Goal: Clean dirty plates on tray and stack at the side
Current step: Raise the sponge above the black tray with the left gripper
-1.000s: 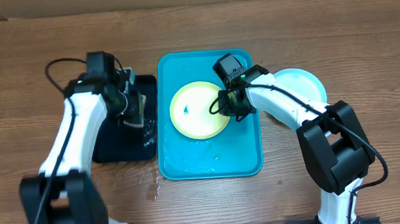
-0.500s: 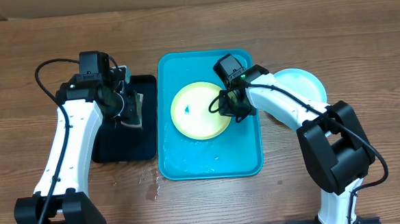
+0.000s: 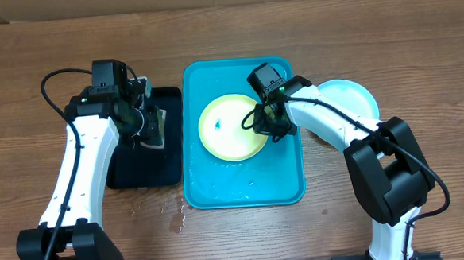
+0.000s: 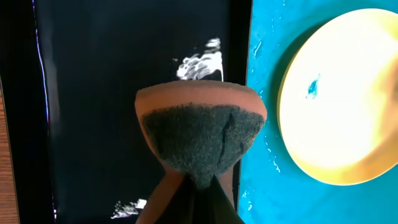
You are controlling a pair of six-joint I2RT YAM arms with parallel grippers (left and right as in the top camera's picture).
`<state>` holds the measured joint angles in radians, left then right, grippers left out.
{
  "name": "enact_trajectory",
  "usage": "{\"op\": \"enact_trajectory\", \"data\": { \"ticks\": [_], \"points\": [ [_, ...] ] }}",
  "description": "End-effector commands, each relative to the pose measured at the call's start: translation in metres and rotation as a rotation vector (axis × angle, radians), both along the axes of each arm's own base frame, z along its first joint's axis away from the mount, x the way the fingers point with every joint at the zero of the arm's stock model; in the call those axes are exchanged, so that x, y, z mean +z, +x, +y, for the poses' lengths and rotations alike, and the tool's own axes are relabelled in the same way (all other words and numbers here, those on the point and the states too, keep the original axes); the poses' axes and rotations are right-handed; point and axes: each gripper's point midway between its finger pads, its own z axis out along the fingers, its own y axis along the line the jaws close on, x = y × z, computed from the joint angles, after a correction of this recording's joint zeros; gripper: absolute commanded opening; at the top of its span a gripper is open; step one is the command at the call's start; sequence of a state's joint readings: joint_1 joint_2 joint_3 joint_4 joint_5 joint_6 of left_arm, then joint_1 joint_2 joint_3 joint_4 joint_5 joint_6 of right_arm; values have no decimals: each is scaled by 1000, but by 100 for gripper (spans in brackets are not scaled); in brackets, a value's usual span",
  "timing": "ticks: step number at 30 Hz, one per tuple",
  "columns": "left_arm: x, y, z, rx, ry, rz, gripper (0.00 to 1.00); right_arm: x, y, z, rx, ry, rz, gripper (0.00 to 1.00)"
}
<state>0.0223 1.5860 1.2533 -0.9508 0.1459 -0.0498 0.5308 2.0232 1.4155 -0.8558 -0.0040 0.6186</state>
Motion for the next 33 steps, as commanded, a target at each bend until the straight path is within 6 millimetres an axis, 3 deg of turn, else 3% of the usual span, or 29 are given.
{"op": "enact_trajectory", "data": {
  "ticks": [1, 18, 19, 21, 23, 26, 27, 33],
  "points": [
    [0, -1, 3, 18, -4, 1, 4, -2, -2, 0, -3, -6, 7, 4],
    [-13, -7, -6, -7, -3, 19, 4, -2, -4, 3, 1, 11, 16, 4],
    [-13, -7, -6, -7, -3, 19, 4, -2, -3, 4, 1, 11, 11, 6],
    [-13, -7, -6, -7, -3, 19, 4, -2, 0, 3, 0, 8, -2, 26],
    [-13, -7, -6, -7, -3, 18, 4, -2, 0, 3, 2, 8, -4, 31],
    [-13, -7, -6, -7, -3, 18, 4, -2, 0, 3, 3, 7, -3, 27],
    [-13, -7, -6, -7, -3, 19, 5, -2, -1, 3, 3, 6, 1, 7],
    [-13, -7, -6, -7, -2, 18, 4, -3, -5, 0, 2, -5, 20, 4]
  ]
}}
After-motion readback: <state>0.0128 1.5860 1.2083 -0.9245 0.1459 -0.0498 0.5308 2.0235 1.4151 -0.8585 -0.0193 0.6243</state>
